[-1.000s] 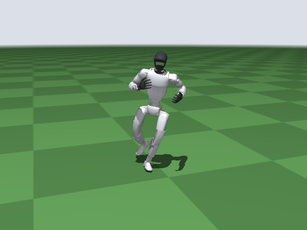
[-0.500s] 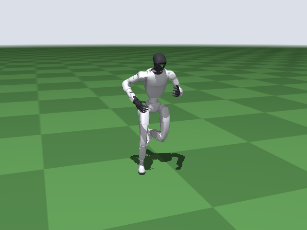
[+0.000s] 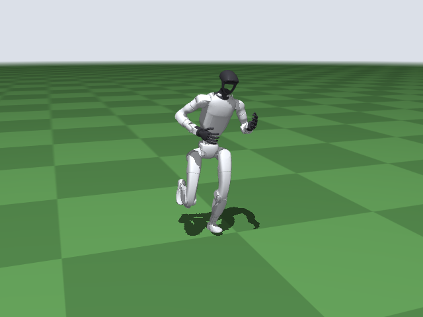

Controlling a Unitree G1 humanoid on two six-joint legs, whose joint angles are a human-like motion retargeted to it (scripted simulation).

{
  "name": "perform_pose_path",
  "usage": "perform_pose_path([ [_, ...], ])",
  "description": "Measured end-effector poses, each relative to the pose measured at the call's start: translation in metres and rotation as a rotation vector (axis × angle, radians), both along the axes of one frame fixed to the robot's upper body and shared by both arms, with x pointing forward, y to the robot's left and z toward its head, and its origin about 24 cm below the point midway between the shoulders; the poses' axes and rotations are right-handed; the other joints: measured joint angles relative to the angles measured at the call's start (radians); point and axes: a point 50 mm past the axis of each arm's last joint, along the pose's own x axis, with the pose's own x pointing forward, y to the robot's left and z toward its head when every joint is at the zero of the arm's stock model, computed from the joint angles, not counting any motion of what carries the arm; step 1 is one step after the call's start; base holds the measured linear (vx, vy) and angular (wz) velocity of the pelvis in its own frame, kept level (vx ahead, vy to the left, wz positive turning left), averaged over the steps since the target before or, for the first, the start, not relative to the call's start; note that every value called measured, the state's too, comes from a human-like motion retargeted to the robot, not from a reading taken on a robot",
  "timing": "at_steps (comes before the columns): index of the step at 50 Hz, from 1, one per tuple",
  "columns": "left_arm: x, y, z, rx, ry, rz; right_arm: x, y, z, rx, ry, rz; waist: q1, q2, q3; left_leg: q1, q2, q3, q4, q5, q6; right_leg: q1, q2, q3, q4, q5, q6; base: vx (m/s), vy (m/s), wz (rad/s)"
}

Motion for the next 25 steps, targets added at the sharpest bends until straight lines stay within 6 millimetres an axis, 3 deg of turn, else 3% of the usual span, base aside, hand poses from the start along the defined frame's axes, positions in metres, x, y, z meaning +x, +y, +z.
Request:
perform_pose_path([
  [3,-0.016,-0.035,0.092,-0.092,-0.420,-0.095,-0.036,-0.043,0.002,-0.061,0.097,-0.037,-0.187,0.105,-0.056,0.164,0.053,-0.067,-0.130,0.080,-0.109,-0.199,-0.022,-0.114,-0.117,-0.023,-0.028,1.78,-0.02,1.46],
  [5,-0.036,-0.043,0.125,-0.159,-0.613,-0.090,-0.054,-0.058,0.009,-0.113,0.159,-0.022,-0.329,0.186,-0.094,0.278,0.112,-0.129,-0.246,0.270,-0.190,-0.246,-0.004,-0.199,-0.370,0.011,-0.015,1.87,-0.24,1.86],
  [8,-0.049,-0.041,0.141,-0.239,-0.714,-0.095,-0.072,-0.063,0.006,-0.141,0.270,0.041,-0.469,0.247,-0.131,0.463,0.173,-0.178,-0.442,0.656,-0.272,-0.156,0.027,-0.290,-0.975,0.141,0.036,1.92,-0.47,1.53],
  [10,-0.047,-0.030,0.139,-0.260,-0.707,-0.072,-0.076,-0.063,0.002,-0.152,0.310,0.075,-0.516,0.210,-0.118,0.616,0.149,-0.177,-0.494,0.742,-0.272,0.001,0.007,-0.333,-1.403,0.193,0.102,1.97,-0.62,0.97],
  [12,-0.038,-0.020,0.123,-0.235,-0.634,-0.018,-0.071,-0.059,-0.001,-0.152,0.291,0.062,-0.513,0.110,-0.081,0.732,0.072,-0.161,-0.374,0.644,-0.200,0.135,-0.051,-0.302,-1.620,0.176,0.196,1.97,-0.69,0.18],
  [14,-0.025,-0.012,0.093,-0.139,-0.514,0.037,-0.059,-0.050,-0.006,-0.135,0.232,0.033,-0.462,0.027,-0.053,0.705,-0.002,-0.112,-0.029,0.492,-0.109,0.220,-0.094,-0.224,-1.666,0.180,0.236,1.85,-0.68,-0.65],
  [15,-0.019,-0.008,0.074,-0.085,-0.439,0.058,-0.049,-0.045,-0.007,-0.132,0.184,0.016,-0.429,0.006,-0.040,0.631,-0.024,-0.072,0.224,0.404,-0.065,0.250,-0.099,-0.186,-1.660,0.202,0.230,1.68,-0.59,-0.81],
  [17,-0.009,0.011,0.027,-0.070,-0.216,0.123,-0.014,-0.034,0.011,-0.214,-0.050,-0.056,-0.364,0.083,-0.047,0.326,0.061,0.000,0.765,0.267,-0.042,0.192,-0.026,-0.147,-1.514,0.159,0.115,1.57,-0.49,-0.80],
  [19,-0.017,0.043,-0.031,-0.064,0.071,0.226,0.023,-0.017,0.059,-0.268,-0.372,-0.105,-0.275,0.147,-0.061,0.049,0.116,0.025,1.116,0.193,-0.049,0.119,0.044,-0.104,-1.313,0.006,0.013,1.59,-0.44,-1.23],
  [21,-0.049,0.073,-0.080,0.029,0.337,0.278,0.042,0.007,0.124,-0.187,-0.681,-0.065,-0.164,0.137,-0.087,-0.167,0.082,0.050,1.256,0.160,-0.027,0.138,0.077,-0.053,-1.242,-0.090,-0.007,1.68,-0.43,-1.64],
  [23,-0.090,0.098,-0.099,0.149,0.529,0.294,0.035,0.033,0.180,-0.042,-0.935,0.019,-0.016,0.073,-0.137,-0.341,0.044,0.102,1.221,0.165,-0.014,0.222,0.088,0.013,-1.309,-0.070,0.016,1.80,-0.36,-1.88],
  [25,-0.116,0.112,-0.104,0.308,0.653,0.268,0.018,0.053,0.213,0.016,-1.115,0.103,0.141,-0.036,-0.209,-0.484,-0.013,0.159,1.027,0.173,0.068,0.294,0.050,0.065,-1.423,0.076,0.082,1.85,-0.22,-1.55],
])
